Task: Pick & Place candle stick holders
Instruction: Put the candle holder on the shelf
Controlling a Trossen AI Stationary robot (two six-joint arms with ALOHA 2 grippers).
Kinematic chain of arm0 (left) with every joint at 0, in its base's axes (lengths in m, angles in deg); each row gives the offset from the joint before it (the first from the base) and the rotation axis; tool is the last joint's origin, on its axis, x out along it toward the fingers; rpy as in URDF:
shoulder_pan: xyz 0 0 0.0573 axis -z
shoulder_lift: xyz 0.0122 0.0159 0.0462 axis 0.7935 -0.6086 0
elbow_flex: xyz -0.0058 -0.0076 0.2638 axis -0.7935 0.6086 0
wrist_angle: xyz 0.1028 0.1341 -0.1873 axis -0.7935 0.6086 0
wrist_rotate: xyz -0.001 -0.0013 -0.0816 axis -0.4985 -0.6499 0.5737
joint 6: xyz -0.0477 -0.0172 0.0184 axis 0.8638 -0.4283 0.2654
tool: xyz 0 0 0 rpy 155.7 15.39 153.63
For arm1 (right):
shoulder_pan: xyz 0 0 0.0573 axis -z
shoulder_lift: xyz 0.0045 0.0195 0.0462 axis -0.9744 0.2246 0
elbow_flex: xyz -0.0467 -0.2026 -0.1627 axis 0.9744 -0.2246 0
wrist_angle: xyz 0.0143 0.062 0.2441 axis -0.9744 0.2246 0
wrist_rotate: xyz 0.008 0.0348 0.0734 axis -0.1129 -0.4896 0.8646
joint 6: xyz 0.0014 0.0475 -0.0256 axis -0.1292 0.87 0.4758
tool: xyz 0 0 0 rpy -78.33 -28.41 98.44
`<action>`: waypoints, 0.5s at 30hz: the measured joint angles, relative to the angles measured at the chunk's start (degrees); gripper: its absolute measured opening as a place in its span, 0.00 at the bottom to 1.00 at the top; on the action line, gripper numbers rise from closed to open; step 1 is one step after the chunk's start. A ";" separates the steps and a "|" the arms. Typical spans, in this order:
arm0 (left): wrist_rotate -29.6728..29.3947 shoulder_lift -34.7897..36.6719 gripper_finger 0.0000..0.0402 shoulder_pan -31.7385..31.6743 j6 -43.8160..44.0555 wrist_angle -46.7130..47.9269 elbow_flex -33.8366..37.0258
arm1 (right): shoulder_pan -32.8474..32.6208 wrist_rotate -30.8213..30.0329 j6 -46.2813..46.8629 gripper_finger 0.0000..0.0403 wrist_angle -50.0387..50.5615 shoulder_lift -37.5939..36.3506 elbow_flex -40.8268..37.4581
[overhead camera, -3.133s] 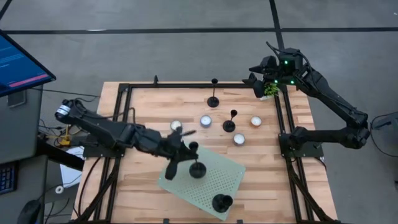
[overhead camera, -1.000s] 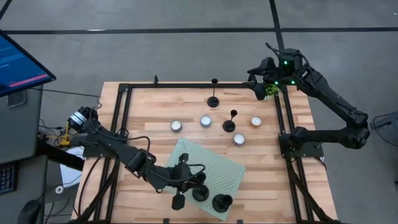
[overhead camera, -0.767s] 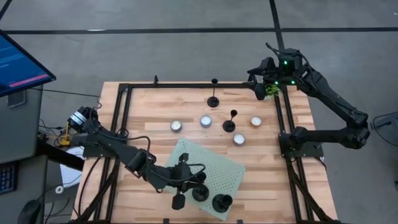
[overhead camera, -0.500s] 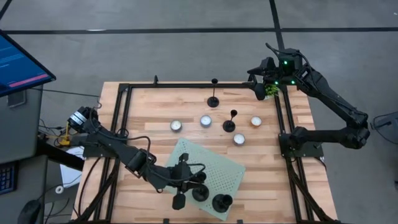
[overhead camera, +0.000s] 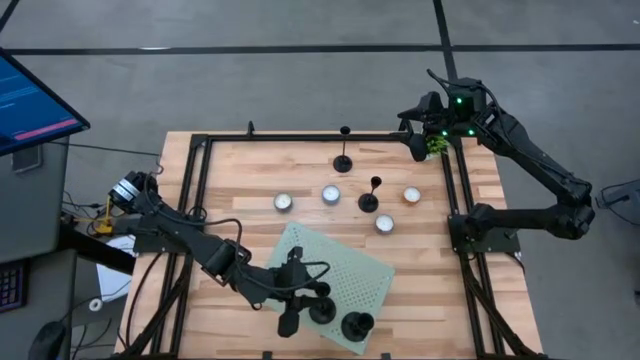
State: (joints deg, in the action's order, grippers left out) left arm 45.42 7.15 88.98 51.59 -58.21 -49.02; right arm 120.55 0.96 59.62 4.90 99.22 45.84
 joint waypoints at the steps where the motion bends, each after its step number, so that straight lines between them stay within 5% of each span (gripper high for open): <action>1: 0.00 0.00 0.31 0.00 0.65 0.02 0.00 | 0.00 -0.02 0.00 0.81 0.00 0.00 0.00; 15: -0.02 0.00 0.53 0.70 2.15 0.00 0.02 | 0.00 -0.01 -0.90 0.81 0.00 0.00 0.00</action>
State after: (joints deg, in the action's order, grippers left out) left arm 45.40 7.15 89.68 53.74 -58.21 -49.00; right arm 120.55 0.96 58.72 4.90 99.21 45.84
